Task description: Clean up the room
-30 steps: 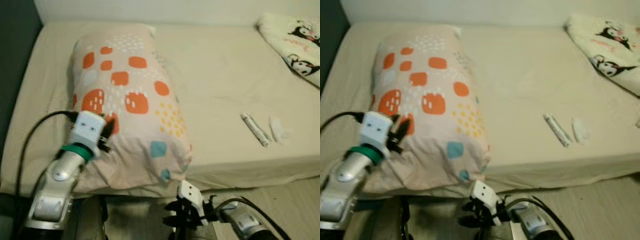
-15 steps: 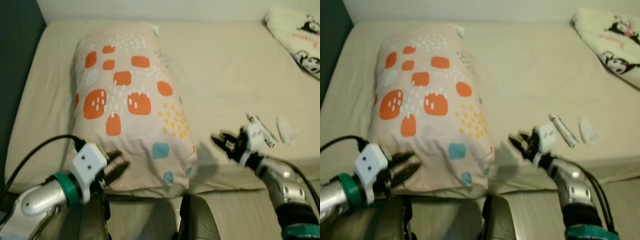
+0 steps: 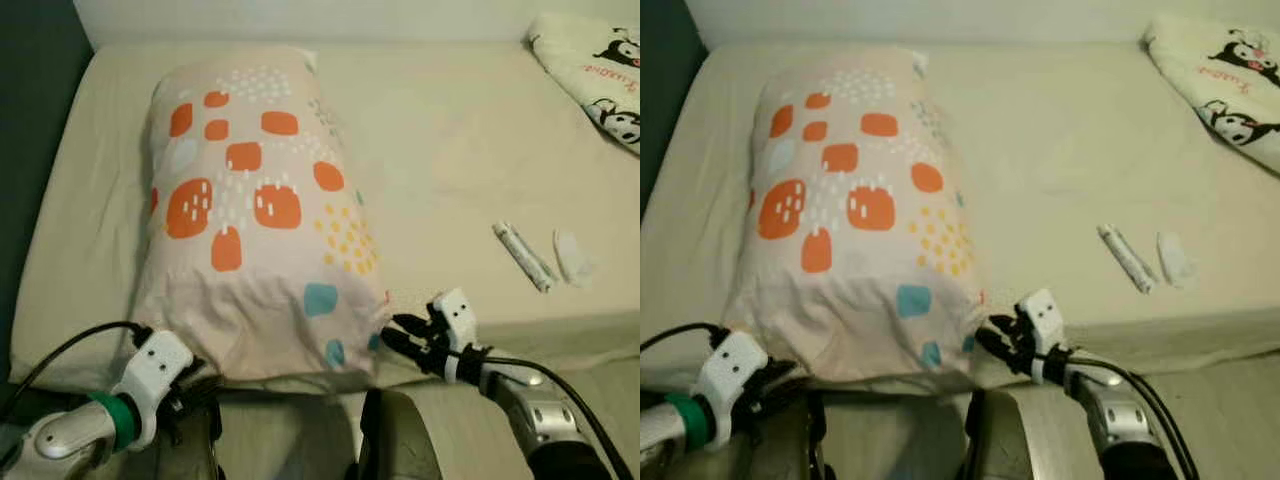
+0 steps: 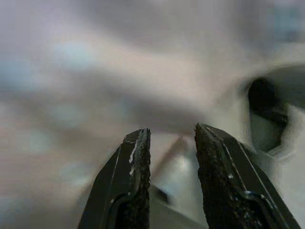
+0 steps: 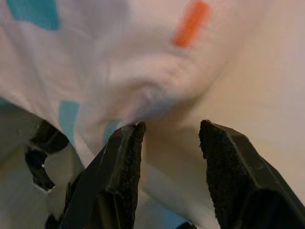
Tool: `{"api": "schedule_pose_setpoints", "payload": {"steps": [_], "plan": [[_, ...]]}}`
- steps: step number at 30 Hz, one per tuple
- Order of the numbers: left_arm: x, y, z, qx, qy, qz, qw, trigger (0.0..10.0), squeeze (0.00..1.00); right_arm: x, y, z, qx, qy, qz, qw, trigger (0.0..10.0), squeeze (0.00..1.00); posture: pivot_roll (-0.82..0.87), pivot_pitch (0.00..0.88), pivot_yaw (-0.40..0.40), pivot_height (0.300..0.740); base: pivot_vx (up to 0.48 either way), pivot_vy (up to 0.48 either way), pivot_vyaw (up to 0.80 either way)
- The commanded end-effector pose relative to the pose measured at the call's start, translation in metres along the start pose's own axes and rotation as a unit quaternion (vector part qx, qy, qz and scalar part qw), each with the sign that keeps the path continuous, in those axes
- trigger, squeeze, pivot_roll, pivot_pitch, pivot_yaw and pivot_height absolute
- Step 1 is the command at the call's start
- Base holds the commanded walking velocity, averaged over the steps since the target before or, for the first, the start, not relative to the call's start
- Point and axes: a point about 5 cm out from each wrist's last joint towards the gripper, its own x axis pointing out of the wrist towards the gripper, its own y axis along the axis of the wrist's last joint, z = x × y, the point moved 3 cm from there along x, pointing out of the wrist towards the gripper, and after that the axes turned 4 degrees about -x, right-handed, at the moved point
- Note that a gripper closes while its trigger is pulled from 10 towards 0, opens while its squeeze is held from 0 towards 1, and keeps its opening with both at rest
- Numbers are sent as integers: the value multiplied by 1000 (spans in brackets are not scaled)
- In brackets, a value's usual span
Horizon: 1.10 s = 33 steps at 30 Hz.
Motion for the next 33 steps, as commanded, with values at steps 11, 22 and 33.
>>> {"api": "schedule_pose_setpoints", "payload": {"steps": [11, 22, 33], "plan": [[48, 51, -108, -56, 212, 110, 969, 10000, 0, 104, 61, -47, -8, -79, 73, 994, 10000, 0, 90, 146, -48, 566, 0, 0, 0], [40, 106, -141, 22, 236, 143, 961, 10000, 0, 119, 115, -68, -9, -42, 161, 986, 10000, 0, 94, 146, -45, 566, 0, 0, 0], [66, 6, -88, 27, 177, 36, 983, 10000, 0, 74, 15, -31, -60, -77, 14, 995, 10000, 0, 91, 153, -48, 566, 0, 0, 0]]}}
